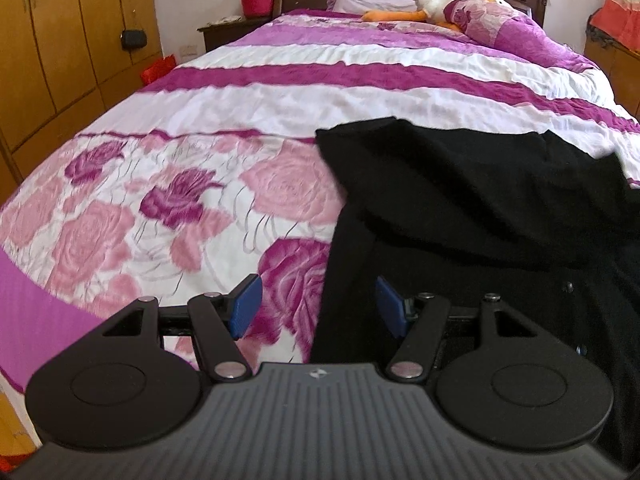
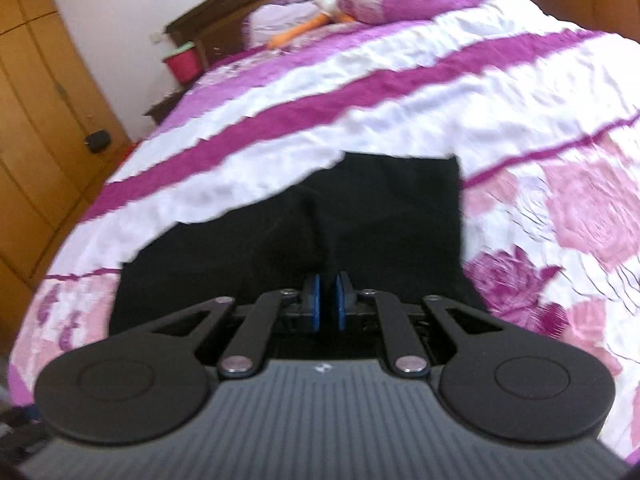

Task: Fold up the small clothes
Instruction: 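Fold the grasped side edge over the body with the right tool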

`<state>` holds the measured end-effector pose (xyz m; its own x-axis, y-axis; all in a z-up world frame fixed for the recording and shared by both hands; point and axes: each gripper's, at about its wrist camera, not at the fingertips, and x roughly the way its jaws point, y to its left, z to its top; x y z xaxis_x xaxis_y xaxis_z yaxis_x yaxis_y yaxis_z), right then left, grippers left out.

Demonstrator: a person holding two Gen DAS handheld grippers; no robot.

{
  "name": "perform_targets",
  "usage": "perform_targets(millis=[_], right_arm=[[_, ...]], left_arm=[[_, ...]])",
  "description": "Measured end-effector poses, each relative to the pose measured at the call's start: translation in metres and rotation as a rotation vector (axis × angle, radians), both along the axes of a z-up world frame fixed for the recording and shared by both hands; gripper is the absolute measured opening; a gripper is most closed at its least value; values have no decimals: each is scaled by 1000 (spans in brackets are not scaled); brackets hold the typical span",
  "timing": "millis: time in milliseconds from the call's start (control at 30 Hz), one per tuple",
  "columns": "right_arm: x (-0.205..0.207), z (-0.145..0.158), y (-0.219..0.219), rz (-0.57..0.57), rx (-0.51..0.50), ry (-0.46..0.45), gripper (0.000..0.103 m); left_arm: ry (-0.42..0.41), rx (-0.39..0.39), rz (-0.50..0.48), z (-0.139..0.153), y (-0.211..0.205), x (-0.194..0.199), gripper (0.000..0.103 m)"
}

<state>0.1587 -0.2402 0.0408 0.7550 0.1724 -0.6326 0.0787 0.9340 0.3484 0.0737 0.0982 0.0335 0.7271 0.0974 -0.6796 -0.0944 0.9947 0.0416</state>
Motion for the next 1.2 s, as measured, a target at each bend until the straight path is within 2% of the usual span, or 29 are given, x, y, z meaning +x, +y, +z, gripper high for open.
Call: perform_targets(millis=[100, 233, 300, 367, 400, 500, 700, 800, 833, 867, 900, 933, 1200], right_arm=[[-2, -14, -13, -10, 0, 26, 11], [-1, -17, -29, -17, 45, 10, 13], [3, -15, -29, -14, 16, 6, 21], [6, -13, -26, 9, -16, -10, 45], [8, -13, -25, 22, -29, -22, 49], [17, -12, -19, 60, -59, -36, 50], [39, -25, -7, 113, -59, 1, 50], [42, -29, -4, 103, -33, -8, 48], [39, -28, -2, 94, -32, -24, 41], [37, -27, 1, 103, -36, -43, 22], [35, -25, 3, 110, -49, -58, 14], [32, -22, 7, 111, -72, -76, 11], [16, 29, 13, 93, -138, -240, 8]], left_arm=[[0, 4, -13, 3, -7, 10, 68], [-4, 20, -25, 6, -15, 24, 68], [-6, 25, -30, 8, -18, 32, 68], [-7, 20, -38, 10, -21, 40, 68], [-7, 18, -43, 10, -23, 43, 68], [-5, 26, -50, 12, -28, 54, 68], [-10, 25, -57, 12, -34, 65, 68], [-23, 19, -57, 12, -35, 68, 68], [-31, 16, -53, 12, -35, 68, 68], [-43, 10, -49, 12, -35, 68, 68], [-51, 6, -46, 12, -34, 69, 68], [-56, 3, -43, 11, -33, 70, 68], [-114, 11, -8, 16, -38, 84, 68]])
